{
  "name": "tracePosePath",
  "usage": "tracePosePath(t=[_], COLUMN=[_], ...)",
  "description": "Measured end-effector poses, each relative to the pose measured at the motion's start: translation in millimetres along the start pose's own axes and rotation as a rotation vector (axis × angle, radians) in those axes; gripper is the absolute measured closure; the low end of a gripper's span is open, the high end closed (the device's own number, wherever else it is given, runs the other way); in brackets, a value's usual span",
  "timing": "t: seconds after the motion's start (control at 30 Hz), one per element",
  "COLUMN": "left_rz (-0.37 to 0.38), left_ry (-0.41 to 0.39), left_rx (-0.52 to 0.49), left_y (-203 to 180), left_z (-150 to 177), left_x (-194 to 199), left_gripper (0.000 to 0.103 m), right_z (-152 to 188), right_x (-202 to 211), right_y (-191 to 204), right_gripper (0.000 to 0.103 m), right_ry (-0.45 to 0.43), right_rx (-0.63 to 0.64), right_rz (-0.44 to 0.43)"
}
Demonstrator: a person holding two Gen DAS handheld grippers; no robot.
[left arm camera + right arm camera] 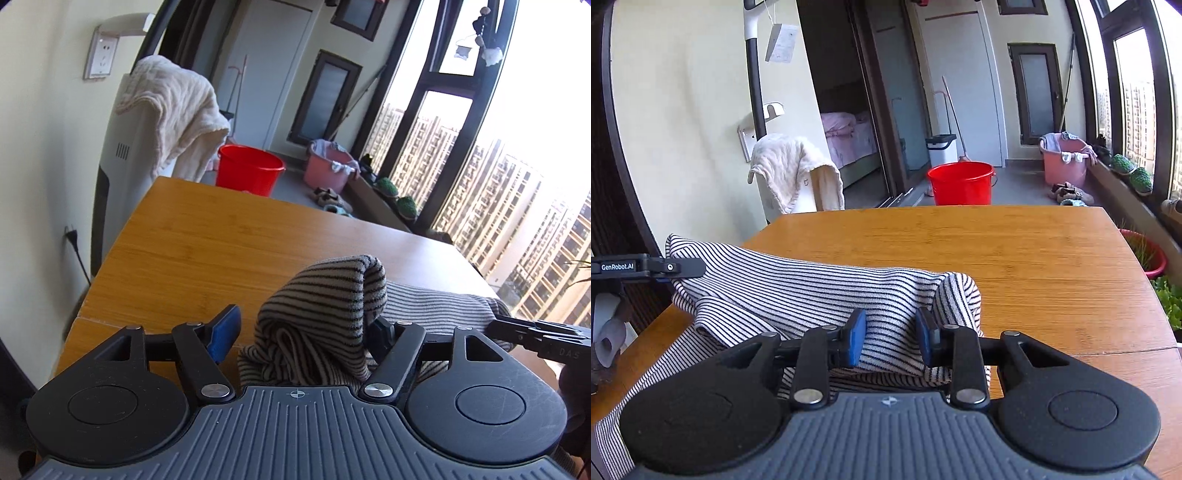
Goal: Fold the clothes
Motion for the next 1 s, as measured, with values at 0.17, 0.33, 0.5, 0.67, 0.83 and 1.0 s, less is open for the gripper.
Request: tracePosePath(t=[0.17, 0.33, 0.5, 0.67, 0.83, 1.0], left_rz=[-0.046, 0.023, 0.074, 0.075, 0.089, 0.100], left_ry=[-0.109, -0.223, -0.119, 0.002, 0.007, 0.010], left_rx=[-0.037, -0.108, -0.167, -0.071, -0.063, -0.054], left_y=[-6, -37, -61, -42, -41, -39], left_z=[-32, -74, -58, -5, 14, 20], left_x=[40, 62, 22, -1, 1, -1], left_gripper=[0.027, 0.027, 0.039, 0.045, 0.049, 0.049], right_z=[4, 7, 10, 9, -10, -41], right_x=[0, 4, 8, 8, 28, 47], right_y=[-2, -3, -6, -1, 10, 33], right_gripper=[0.075, 0.075, 0.075, 0.075, 0.073, 0.072], right_ry=[-0.011, -0.021, -0.016, 0.004, -0.037, -0.119], right_rx=[-0.001, 0.003, 0.004, 0.044, 0.091, 0.129], right_rz=[0.003, 0.013, 0.019, 0.031, 0.050, -0.021])
Point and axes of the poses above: each gripper's, at about its wrist camera, not at the fingertips, and x roughly against the way its jaws point, y to its left, z to its underside, the point moved 7 cm from there along -x, roughly the way its jaws point, and after that the axes turned 8 degrees about -x, right-handed, at the moved point
